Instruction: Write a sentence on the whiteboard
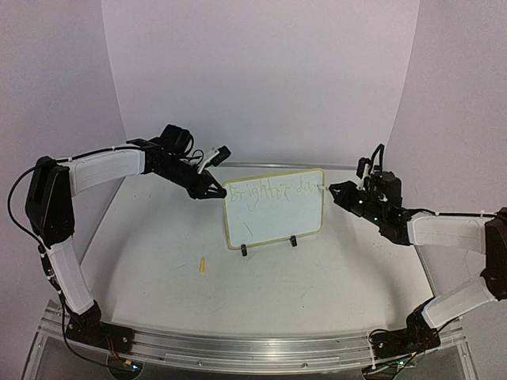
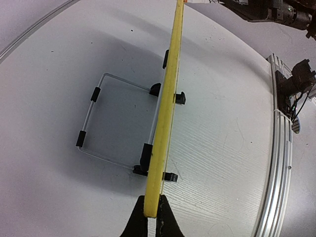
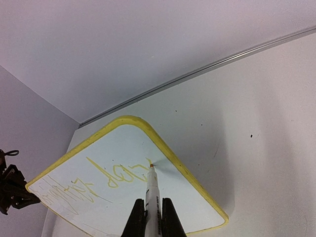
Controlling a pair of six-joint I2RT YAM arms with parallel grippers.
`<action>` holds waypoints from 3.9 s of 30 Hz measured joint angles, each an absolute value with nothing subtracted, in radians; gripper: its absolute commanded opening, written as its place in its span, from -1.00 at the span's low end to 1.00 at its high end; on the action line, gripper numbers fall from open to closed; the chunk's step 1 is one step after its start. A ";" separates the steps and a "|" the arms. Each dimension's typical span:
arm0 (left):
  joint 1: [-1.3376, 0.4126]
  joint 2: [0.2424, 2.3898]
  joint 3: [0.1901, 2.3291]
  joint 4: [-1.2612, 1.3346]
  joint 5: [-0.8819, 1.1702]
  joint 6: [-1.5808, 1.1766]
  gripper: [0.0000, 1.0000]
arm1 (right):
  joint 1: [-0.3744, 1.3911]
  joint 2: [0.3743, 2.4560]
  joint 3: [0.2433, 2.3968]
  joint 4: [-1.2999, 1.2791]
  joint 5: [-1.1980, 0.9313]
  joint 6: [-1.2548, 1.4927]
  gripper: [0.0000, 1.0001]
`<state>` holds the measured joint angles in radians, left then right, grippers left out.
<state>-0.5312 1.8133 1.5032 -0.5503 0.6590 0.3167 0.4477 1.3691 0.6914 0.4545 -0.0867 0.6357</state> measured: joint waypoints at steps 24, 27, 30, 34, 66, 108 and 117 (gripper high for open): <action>-0.531 1.813 1.503 -0.568 0.662 0.306 -1.00 | 0.448 1.451 0.691 0.449 -0.194 0.644 -1.00; -0.531 1.813 1.503 -0.568 0.663 0.306 -1.00 | 0.448 1.447 0.691 0.444 -0.200 0.646 -1.00; -0.531 1.813 1.503 -0.567 0.663 0.308 -1.00 | 0.448 1.412 0.685 0.435 -0.209 0.650 -1.00; -0.532 1.813 1.503 -0.566 0.663 0.310 -1.00 | 0.448 1.326 0.680 0.432 -0.234 0.651 -1.00; -0.532 1.813 1.503 -0.565 0.662 0.310 -1.00 | 0.755 1.569 0.709 0.675 -0.122 0.599 -1.00; -0.532 1.813 1.503 -0.565 0.663 0.310 -1.00 | 0.335 1.426 0.613 0.709 -0.270 0.664 -1.00; -0.532 1.813 1.503 -0.566 0.663 0.306 -1.00 | 0.332 1.452 0.617 0.724 -0.291 0.668 -1.00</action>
